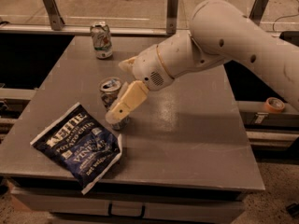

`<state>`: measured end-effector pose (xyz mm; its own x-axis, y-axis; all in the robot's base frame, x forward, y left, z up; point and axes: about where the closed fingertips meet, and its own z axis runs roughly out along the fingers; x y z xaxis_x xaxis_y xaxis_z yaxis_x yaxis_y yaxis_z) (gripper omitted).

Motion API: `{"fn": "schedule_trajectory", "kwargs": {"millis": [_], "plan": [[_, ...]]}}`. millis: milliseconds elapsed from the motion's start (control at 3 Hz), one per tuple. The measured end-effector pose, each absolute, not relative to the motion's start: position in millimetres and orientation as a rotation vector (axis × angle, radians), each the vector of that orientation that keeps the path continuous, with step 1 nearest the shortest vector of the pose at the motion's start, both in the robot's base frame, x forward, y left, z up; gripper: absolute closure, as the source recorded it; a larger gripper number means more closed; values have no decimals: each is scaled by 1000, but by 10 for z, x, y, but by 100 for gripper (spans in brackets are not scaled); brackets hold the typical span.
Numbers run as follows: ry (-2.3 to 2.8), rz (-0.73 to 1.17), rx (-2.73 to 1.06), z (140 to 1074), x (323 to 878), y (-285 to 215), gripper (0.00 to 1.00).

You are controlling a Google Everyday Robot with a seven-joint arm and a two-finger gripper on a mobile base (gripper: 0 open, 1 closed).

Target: Move redbull can near blue chip bag

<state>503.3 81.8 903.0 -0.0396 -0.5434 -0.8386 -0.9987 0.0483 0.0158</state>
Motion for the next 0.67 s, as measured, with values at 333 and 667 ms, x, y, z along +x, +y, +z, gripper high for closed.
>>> {"fn": "schedule_trajectory", "kwargs": {"millis": [333,667], "plan": [[1706,723,-1497,9274,5285,250,0],[1717,533,-1437,9787,5547,-404,0]]}}
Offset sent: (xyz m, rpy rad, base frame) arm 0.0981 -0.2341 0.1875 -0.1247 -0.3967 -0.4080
